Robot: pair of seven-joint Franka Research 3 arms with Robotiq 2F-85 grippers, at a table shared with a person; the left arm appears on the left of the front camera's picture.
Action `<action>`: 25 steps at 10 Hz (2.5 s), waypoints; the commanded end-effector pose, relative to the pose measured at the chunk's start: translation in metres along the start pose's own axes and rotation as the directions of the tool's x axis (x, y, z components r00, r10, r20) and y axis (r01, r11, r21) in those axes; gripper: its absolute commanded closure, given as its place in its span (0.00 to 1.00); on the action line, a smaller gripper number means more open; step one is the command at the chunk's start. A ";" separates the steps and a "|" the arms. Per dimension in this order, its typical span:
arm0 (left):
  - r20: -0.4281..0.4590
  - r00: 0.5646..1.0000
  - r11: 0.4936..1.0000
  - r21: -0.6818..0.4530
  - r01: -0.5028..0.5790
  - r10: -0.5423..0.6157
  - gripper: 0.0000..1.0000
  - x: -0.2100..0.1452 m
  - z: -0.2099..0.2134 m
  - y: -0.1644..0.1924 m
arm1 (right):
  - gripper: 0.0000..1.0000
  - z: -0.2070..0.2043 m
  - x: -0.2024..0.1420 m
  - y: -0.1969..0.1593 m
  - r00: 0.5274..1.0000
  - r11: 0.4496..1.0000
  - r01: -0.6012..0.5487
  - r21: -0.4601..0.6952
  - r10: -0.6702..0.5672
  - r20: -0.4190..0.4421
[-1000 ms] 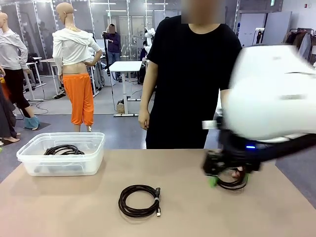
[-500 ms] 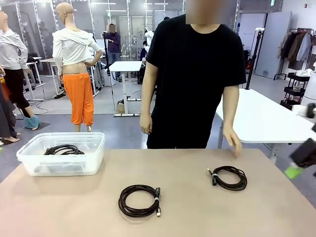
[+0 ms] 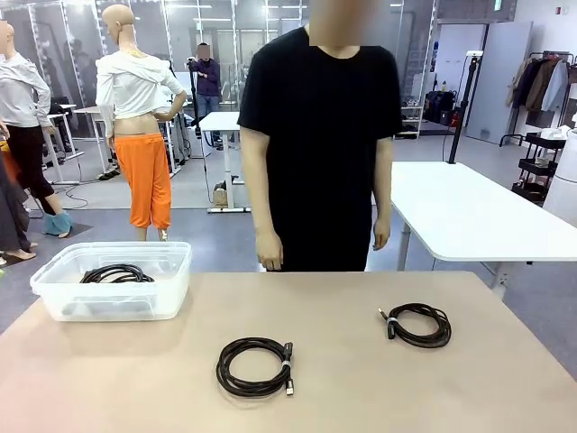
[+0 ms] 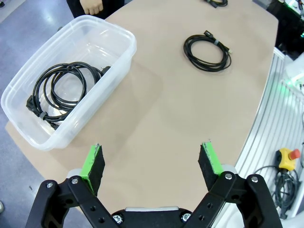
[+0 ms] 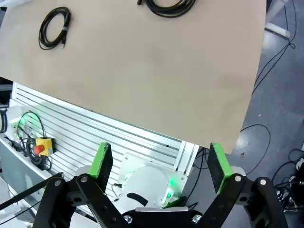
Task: Organize and store the cables.
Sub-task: Place the USB Extension Cable into the Organizing box.
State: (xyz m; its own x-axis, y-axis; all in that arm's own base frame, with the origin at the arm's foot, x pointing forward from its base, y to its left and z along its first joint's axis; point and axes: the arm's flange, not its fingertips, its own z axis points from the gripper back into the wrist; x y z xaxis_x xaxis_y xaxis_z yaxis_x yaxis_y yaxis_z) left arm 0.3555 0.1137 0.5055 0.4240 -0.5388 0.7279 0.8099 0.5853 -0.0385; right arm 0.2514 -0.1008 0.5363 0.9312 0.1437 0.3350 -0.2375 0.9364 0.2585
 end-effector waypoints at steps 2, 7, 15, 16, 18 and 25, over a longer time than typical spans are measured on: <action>0.010 0.998 0.998 0.009 -0.068 0.068 0.00 0.019 -0.007 -0.010 | 0.00 -0.003 0.001 0.001 1.000 1.000 0.008 0.005 -0.008 -0.008; -0.252 0.965 0.996 -0.019 -0.084 0.077 0.00 0.145 -0.101 -0.154 | 0.00 -0.003 0.001 0.001 1.000 1.000 0.008 0.005 -0.008 -0.008; -0.373 0.927 0.999 -0.016 0.036 -0.039 0.00 0.194 -0.262 -0.271 | 0.00 -0.003 0.001 0.001 1.000 1.000 0.008 0.005 -0.008 -0.008; -0.409 0.913 0.998 0.056 0.014 0.010 0.00 0.190 -0.254 -0.275 | 0.00 -0.003 0.001 0.001 1.000 1.000 0.008 0.005 -0.008 -0.008; -0.409 0.913 0.998 0.056 0.014 0.010 0.00 0.190 -0.254 -0.275 | 0.00 -0.003 0.001 0.001 1.000 1.000 0.008 0.005 -0.008 -0.008; -0.445 0.812 0.924 0.242 -0.297 0.378 0.00 0.231 -0.324 -0.328 | 0.00 -0.003 0.001 0.001 1.000 1.000 0.008 0.005 -0.008 -0.008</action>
State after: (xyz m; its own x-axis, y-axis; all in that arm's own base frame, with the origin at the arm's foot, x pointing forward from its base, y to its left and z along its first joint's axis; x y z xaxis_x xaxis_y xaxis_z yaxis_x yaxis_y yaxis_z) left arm 0.3105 -0.3593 0.4631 0.7605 -0.5627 0.3241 0.6135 0.7862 -0.0744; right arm 0.2524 -0.0994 0.5349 0.9330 0.1458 0.3289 -0.2378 0.9359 0.2597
